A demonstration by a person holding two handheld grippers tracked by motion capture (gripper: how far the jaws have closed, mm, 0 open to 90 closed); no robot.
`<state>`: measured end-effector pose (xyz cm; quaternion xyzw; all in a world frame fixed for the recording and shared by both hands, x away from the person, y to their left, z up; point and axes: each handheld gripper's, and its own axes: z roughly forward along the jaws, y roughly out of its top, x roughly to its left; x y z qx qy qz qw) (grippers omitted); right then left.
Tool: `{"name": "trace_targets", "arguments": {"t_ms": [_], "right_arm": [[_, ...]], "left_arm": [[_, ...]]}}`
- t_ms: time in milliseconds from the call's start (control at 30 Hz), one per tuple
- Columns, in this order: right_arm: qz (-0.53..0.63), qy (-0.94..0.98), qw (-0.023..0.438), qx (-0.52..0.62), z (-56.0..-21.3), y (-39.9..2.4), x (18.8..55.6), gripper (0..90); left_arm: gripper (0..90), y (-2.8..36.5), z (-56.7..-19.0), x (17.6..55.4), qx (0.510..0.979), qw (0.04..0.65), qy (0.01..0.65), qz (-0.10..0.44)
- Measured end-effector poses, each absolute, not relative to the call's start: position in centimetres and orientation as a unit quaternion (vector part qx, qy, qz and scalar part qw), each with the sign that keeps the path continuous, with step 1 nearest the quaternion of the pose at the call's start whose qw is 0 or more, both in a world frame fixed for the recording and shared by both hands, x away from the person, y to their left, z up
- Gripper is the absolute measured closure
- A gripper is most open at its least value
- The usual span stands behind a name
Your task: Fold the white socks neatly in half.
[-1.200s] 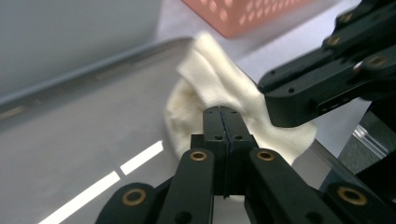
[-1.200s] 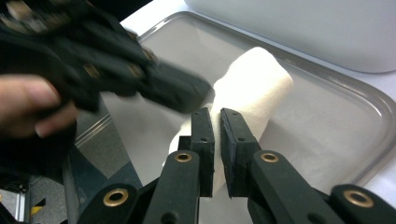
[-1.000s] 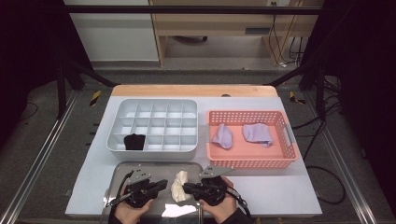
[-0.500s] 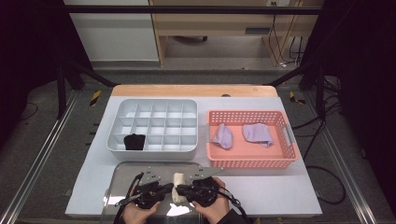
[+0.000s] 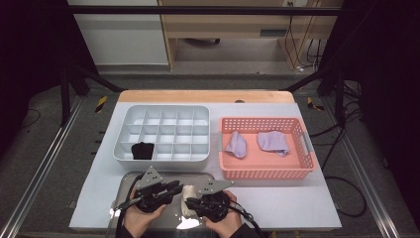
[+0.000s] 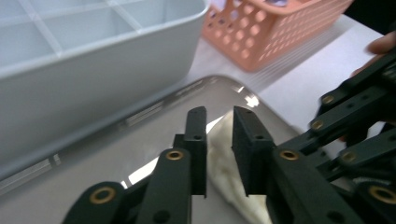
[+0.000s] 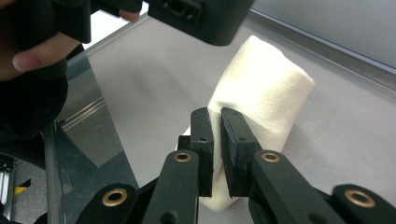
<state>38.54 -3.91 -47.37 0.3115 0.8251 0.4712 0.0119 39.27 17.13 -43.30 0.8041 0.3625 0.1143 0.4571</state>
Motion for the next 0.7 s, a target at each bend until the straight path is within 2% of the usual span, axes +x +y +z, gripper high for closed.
{"name": "trace_targets", "arguments": {"t_ms": [133,467,700], "right_arm": [[0.47,0.827,0.014,0.308,-47.3,-3.9,38.5,83.6],[0.452,0.836,0.026,0.311,-47.0,-5.0,38.3,68.9],[0.427,0.84,0.091,0.322,-46.3,-5.8,38.7,73.7]], "left_arm": [[61.1,15.4,-44.1,40.1,0.825,0.422,0.356,0.12],[59.3,17.4,-45.5,40.3,0.817,0.411,0.388,0.112],[56.7,18.3,-45.9,39.2,0.805,0.419,0.404,0.114]]}}
